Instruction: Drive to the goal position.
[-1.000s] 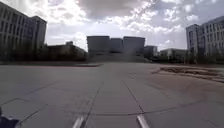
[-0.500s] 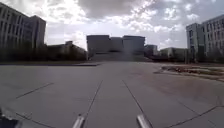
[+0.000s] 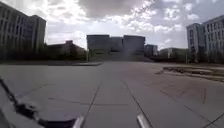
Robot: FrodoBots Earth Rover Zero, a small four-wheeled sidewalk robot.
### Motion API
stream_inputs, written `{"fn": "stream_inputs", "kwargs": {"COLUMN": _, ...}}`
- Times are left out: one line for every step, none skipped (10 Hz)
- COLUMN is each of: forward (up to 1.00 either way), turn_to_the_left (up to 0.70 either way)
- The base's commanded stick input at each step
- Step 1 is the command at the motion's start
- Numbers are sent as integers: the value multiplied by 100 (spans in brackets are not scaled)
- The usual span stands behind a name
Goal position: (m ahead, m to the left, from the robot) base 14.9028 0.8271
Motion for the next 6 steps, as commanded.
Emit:
{"fn": "stream_inputs", "kwargs": {"forward": 70, "turn_to_the_left": 6}}
{"fn": "stream_inputs", "kwargs": {"forward": 70, "turn_to_the_left": 0}}
{"fn": "stream_inputs", "kwargs": {"forward": 70, "turn_to_the_left": 0}}
{"fn": "stream_inputs", "kwargs": {"forward": 70, "turn_to_the_left": 0}}
{"fn": "stream_inputs", "kwargs": {"forward": 70, "turn_to_the_left": 0}}
{"fn": "stream_inputs", "kwargs": {"forward": 70, "turn_to_the_left": 0}}
